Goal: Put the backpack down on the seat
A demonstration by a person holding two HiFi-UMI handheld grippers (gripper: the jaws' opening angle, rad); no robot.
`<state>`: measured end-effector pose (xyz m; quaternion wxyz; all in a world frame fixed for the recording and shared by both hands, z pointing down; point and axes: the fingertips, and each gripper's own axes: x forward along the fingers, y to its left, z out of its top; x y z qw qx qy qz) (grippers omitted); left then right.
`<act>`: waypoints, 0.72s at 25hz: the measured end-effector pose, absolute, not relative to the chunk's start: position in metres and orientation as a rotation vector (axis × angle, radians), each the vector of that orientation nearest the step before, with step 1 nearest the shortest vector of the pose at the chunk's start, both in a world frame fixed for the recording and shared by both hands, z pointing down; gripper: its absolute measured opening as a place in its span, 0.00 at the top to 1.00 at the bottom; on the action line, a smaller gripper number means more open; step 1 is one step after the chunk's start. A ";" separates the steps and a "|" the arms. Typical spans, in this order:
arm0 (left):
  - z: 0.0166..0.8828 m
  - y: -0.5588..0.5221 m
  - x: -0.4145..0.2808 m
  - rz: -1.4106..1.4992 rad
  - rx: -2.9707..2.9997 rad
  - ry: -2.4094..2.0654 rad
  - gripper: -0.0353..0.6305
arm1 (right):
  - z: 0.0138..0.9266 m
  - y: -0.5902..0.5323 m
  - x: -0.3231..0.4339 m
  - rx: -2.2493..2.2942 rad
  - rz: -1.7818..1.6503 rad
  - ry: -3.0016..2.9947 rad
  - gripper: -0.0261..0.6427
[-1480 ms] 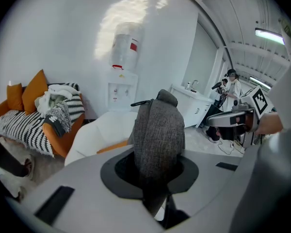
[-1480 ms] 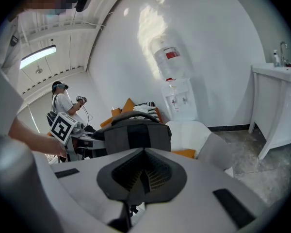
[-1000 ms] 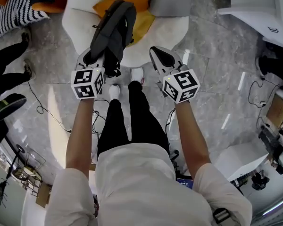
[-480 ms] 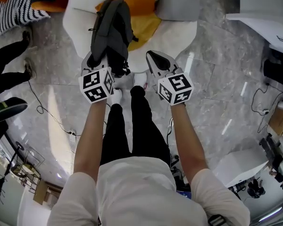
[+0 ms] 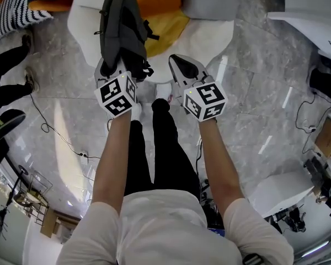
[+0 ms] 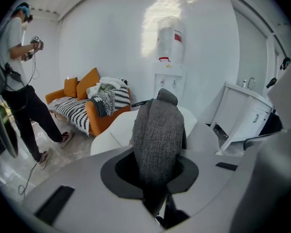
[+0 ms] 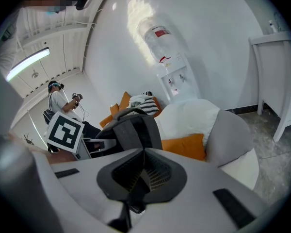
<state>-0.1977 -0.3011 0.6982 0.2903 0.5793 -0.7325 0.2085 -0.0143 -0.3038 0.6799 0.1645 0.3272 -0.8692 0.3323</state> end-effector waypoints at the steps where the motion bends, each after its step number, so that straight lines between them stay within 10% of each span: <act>1: 0.703 -0.302 -0.197 0.560 1.539 -1.959 0.84 | 0.682 -0.304 -0.015 0.932 0.948 -2.477 0.92; 18: 0.763 -0.321 -0.145 0.663 1.571 -1.863 0.84 | 0.718 -0.301 0.010 0.984 1.011 -2.422 0.92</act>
